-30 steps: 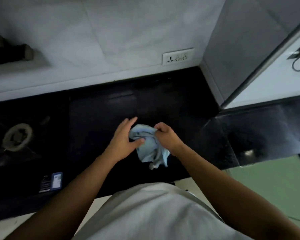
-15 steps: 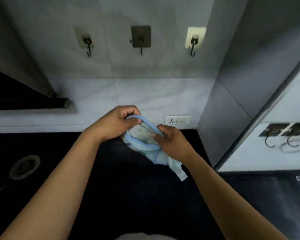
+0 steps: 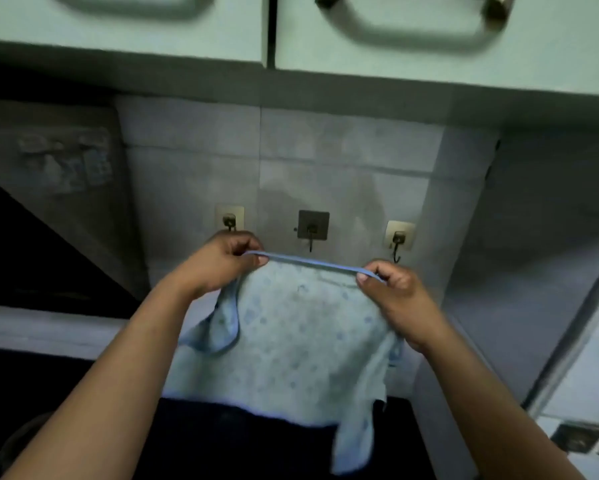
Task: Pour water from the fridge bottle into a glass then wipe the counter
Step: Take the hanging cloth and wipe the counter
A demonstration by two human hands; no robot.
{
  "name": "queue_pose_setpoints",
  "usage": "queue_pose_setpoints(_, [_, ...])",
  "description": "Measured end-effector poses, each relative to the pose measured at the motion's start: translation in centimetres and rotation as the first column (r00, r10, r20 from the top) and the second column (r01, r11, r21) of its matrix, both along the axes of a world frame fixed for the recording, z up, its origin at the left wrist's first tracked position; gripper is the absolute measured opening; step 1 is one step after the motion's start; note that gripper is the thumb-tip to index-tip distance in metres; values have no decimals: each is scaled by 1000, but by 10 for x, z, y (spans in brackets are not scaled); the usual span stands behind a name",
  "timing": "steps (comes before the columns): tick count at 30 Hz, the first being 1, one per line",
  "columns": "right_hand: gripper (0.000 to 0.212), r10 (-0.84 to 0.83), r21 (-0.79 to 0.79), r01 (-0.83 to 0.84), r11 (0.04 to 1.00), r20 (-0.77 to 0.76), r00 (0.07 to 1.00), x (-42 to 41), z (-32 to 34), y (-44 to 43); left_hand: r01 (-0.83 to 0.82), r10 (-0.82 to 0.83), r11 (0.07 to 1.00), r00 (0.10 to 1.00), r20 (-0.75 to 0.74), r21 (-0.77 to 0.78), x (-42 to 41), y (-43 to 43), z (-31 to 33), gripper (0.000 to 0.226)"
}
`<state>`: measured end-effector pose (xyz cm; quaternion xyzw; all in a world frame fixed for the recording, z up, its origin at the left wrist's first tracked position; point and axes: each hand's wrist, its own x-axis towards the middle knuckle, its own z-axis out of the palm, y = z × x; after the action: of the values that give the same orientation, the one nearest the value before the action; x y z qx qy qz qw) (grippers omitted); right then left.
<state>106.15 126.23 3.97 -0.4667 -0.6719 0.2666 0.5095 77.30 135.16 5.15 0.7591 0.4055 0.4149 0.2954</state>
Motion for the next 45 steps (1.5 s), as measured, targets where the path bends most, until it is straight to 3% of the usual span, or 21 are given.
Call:
queue_pose_setpoints(3, [29,-2,-76,11,997,122,992,10,-4,6,8,-16,992,998,-63,-129,-12,11,-14,12])
queue_pose_setpoints(7, [41,-88,-113,107,988,162,983,18,-17,11,50,-92,948,988,-122,-314,-14,21,-34,14])
queue_pose_setpoints(11, [41,-161,-101,185,978,208,965,22,-25,27,-35,-17,977,971,-239,-209,-3,38,-30,30])
queue_pose_setpoints(16, [42,-263,-108,290,951,211,941,20,-21,66,-254,251,967,958,-139,1,34,71,-14,26])
queue_pose_setpoints(21, [37,-400,-50,439,897,330,855,27,7,124,-381,381,923,925,13,50,66,116,-10,24])
queue_pose_setpoints(25, [30,-468,-17,525,851,429,773,27,16,156,-453,455,889,889,-38,64,76,140,-23,21])
queue_pose_setpoints(29, [25,-373,-157,537,829,561,739,17,-7,179,-456,411,884,864,-291,-105,67,144,-66,21])
queue_pose_setpoints(31, [27,-273,-225,505,834,627,729,8,-28,187,-420,344,887,878,-333,-193,67,141,-88,27])
queue_pose_setpoints(35, [33,-184,-228,451,863,689,701,-8,-68,191,-290,194,929,909,-370,-227,78,135,-111,30])
queue_pose_setpoints(39, [29,-284,-198,470,860,580,764,-16,-81,180,-240,157,934,941,-300,-265,82,117,-106,25])
queue_pose_setpoints(45, [14,-404,-138,468,873,335,852,-19,-75,159,-333,318,893,943,-100,-304,71,82,-100,30])
